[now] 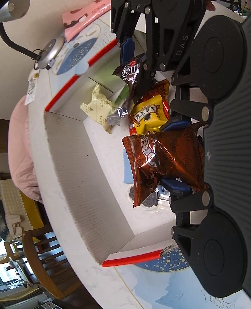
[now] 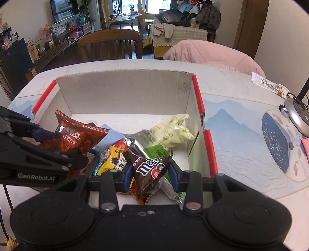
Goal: Organize snacks
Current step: 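Open both grippers to drop the Oreo and M&M's bags into the box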
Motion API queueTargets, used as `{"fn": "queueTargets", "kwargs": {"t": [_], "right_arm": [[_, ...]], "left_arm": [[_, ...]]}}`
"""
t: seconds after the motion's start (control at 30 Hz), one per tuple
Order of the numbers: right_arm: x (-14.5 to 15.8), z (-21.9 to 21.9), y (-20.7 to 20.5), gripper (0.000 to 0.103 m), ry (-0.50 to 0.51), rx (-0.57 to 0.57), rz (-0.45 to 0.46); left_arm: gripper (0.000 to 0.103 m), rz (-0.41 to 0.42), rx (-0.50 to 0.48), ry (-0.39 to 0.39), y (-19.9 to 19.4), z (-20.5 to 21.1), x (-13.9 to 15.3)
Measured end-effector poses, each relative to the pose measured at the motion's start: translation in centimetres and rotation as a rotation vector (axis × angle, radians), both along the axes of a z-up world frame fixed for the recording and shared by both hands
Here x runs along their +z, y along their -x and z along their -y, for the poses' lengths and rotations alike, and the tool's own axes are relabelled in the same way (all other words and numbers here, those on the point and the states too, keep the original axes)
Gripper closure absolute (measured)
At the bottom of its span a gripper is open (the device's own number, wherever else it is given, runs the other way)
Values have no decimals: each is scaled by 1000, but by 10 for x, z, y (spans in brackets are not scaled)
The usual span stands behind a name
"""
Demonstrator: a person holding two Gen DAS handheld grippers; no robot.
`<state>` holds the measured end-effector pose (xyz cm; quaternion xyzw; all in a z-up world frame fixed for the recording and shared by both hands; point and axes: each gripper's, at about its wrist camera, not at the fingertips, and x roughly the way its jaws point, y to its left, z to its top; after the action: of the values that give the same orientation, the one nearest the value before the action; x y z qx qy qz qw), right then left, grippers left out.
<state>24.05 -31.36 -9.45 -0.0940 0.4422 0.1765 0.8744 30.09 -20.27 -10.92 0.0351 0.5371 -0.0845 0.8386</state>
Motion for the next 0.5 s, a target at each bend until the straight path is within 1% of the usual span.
{"fn": "queueTargets", "kwargs": {"t": [0.2,0.33,0.43,0.5], "right_arm": [[-2,1,-2,65,-5,-1,-17],[-2,1,-2,65,-7,2,-27],[-2,1,-1,63,-3,1,-31],[-2,1,0,62,-6,-1,-35]], "left_arm": [[52,-16,-6,-10,1,1,-9],[52,-15,-3,-1,2,0,-9],[46,-10,-5,0,3,0,-8],[46,-6,-11,4,5,0,-7]]}}
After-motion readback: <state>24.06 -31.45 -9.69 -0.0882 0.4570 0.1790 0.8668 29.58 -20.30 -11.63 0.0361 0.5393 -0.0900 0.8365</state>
